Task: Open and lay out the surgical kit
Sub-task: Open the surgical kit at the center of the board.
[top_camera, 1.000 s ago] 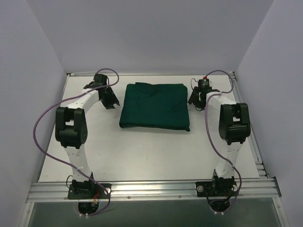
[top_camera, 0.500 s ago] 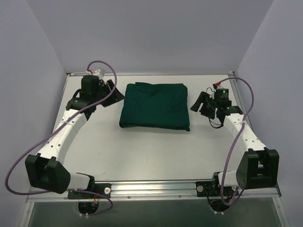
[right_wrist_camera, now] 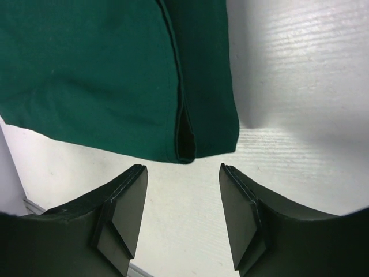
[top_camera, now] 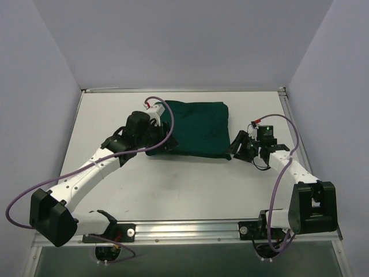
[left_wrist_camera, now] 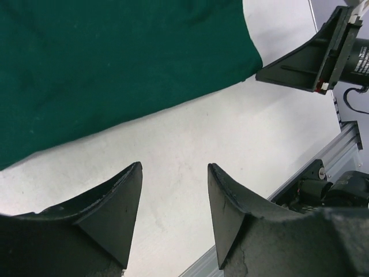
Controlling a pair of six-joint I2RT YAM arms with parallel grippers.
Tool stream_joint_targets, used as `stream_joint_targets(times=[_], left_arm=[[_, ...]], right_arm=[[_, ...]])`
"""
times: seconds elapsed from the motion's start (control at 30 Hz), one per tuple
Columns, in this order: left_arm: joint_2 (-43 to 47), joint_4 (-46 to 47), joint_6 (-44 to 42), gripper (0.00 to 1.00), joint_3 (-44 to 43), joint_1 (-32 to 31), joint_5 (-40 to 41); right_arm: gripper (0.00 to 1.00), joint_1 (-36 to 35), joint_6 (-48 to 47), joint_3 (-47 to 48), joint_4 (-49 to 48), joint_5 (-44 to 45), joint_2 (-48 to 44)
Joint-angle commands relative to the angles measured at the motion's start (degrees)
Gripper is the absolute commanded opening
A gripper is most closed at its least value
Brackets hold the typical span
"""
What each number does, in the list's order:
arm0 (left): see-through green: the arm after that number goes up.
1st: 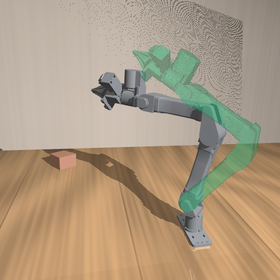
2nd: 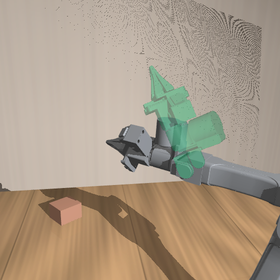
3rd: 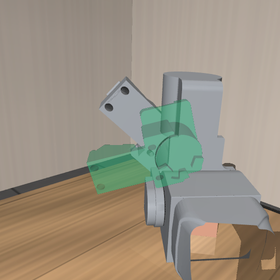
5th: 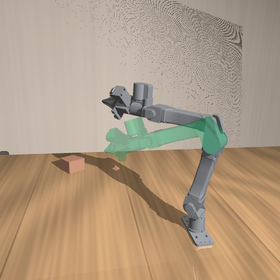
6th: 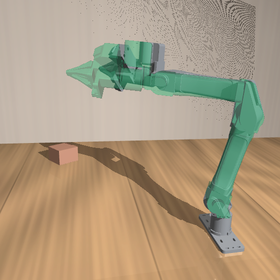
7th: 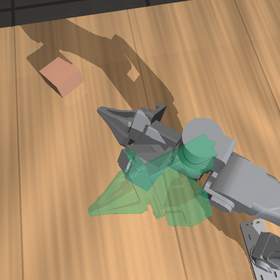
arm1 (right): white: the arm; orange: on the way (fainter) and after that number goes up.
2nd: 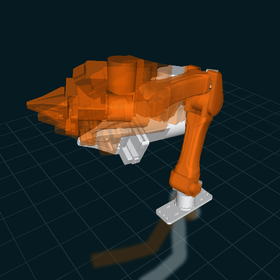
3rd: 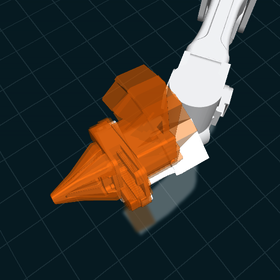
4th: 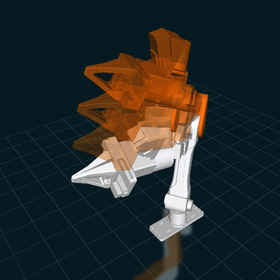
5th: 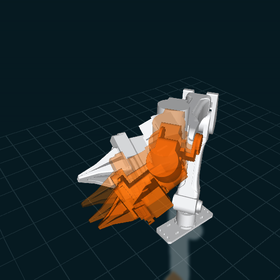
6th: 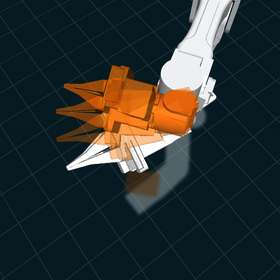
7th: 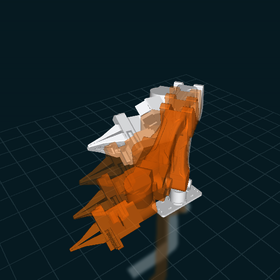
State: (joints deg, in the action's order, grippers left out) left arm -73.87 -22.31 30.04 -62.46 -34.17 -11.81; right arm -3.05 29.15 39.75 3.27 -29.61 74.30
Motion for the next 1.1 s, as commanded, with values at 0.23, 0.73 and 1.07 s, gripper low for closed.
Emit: stream_joint_targets(times=[0.23,0.73,1.07], left_arm=[[-0.31,7.98,-1.39,0.57,-0.65,-2.47,-0.23],[-2.86,14.38,-13.50,0.60,-2.59,-13.54,11.02],[-11.29,29.06,-25.29,0.66,-2.23,-16.62,9.96]], right_arm=[[0.52,-0.12,3.55,-1.16,-9.32,-3.44,1.89],[0.14,-0.20,6.01,-0.28,-12.32,-6.34,4.10],[0.00,-0.47,9.61,3.93,-8.89,-7.57,-1.88]])
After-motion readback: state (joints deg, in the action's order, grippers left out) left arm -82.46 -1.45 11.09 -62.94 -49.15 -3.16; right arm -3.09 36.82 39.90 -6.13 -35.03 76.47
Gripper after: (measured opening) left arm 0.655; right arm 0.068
